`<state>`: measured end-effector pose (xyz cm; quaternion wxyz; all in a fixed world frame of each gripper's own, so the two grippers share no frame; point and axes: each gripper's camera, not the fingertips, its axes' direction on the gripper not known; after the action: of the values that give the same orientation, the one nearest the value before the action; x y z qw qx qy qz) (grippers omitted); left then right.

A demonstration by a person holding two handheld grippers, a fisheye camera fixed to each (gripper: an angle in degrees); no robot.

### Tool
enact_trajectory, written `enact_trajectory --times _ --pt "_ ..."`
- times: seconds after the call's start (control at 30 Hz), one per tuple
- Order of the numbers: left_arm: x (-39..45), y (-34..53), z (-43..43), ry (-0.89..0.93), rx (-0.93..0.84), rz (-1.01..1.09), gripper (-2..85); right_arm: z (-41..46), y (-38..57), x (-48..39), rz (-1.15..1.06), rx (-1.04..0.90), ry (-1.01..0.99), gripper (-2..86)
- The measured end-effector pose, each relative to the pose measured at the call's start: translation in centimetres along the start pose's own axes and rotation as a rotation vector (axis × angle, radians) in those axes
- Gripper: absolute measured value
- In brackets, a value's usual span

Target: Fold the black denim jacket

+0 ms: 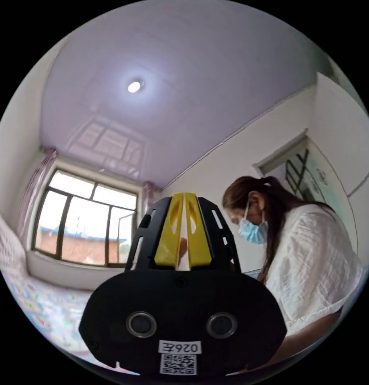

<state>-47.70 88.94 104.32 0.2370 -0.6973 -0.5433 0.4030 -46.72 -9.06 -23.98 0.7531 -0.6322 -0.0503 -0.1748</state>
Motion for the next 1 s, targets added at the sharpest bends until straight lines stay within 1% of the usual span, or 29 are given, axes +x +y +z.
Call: enact_trajectory --times 0.03,0.1,0.17,0.2,0.23,0.27,0.3,0.33,0.37,0.43,0.47,0.5,0.53,0.6,0.63,0.67,0.73,0.77,0.83,1.0 --pt "0.9 -1.0 0.2 0.071 0.034 0.027 -0.2 -0.2 0.0 0.0 -0.003 0.021 -0.037 2.8" --pt "1.3 -1.8 0.9 0.181 0.002 0.032 0.0 -0.3 0.3 0.0 -0.001 0.031 -0.056 2.5" --pt "0.7 -1.2 2.0 0.189 -0.072 0.003 1.0 0.0 1.2 0.4 0.029 0.027 -0.032 2.3" --pt "-0.3 0.1 3.0 0.142 -0.148 -0.059 2.3 0.1 1.5 0.6 0.04 0.023 -0.025 2.4" --pt "-1.7 2.0 4.2 0.077 -0.26 -0.11 9.4 0.5 2.0 1.1 0.072 0.009 -0.012 2.4" --pt "-2.6 3.2 4.8 0.024 -0.334 -0.141 13.0 0.8 2.5 1.6 0.101 0.003 -0.01 2.6" --pt "-4.7 6.1 6.0 -0.082 -0.494 -0.218 14.7 1.0 2.7 1.9 0.119 -0.001 -0.011 2.7" --pt "-6.8 9.6 6.8 -0.152 -0.635 -0.288 15.6 1.3 3.0 2.7 0.156 -0.012 -0.018 3.2" --pt "-7.9 11.7 7.0 -0.187 -0.701 -0.334 15.7 1.7 3.3 3.5 0.184 -0.027 -0.025 3.8" --pt "-12.1 20.9 6.7 -0.288 -0.974 -0.578 14.4 2.1 3.7 4.6 0.231 -0.051 0.0 4.6" --pt "-12.8 23.4 6.2 -0.311 -1.036 -0.644 14.3 2.3 4.0 5.3 0.254 -0.071 0.037 5.0" --pt "-14.0 28.1 5.0 -0.367 -1.146 -0.774 13.9 2.4 4.1 5.7 0.267 -0.088 0.06 5.1" --pt "-14.4 31.9 3.6 -0.394 -1.211 -0.859 14.0 2.6 4.3 6.2 0.28 -0.115 0.104 5.4" --pt "-14.4 36.5 1.5 -0.468 -1.269 -0.96 15.0 2.6 4.6 6.9 0.3 -0.135 0.159 6.0" --pt "-14.1 38.8 0.7 -0.475 -1.308 -0.991 15.7 2.5 4.7 7.4 0.308 -0.147 0.183 6.3" --pt "-13.9 39.7 0.5 -0.481 -1.333 -1.003 15.9 2.6 4.7 7.9 0.316 -0.167 0.202 6.4" --pt "-13.4 42.6 0.8 -0.452 -1.443 -1.0 16.2 2.8 4.5 8.5 0.322 -0.198 0.226 6.2" --pt "-13.4 43.1 0.9 -0.441 -1.461 -1.0 16.2 3.0 4.4 8.9 0.324 -0.217 0.241 6.2" --pt "-13.9 44.7 1.6 -0.375 -1.458 -1.04 16.2 3.2 4.0 9.6 0.329 -0.239 0.241 6.3" --pt "-16.1 46.7 2.4 -0.309 -1.389 -1.127 16.2 3.7 3.5 11.6 0.371 -0.245 0.173 6.4"
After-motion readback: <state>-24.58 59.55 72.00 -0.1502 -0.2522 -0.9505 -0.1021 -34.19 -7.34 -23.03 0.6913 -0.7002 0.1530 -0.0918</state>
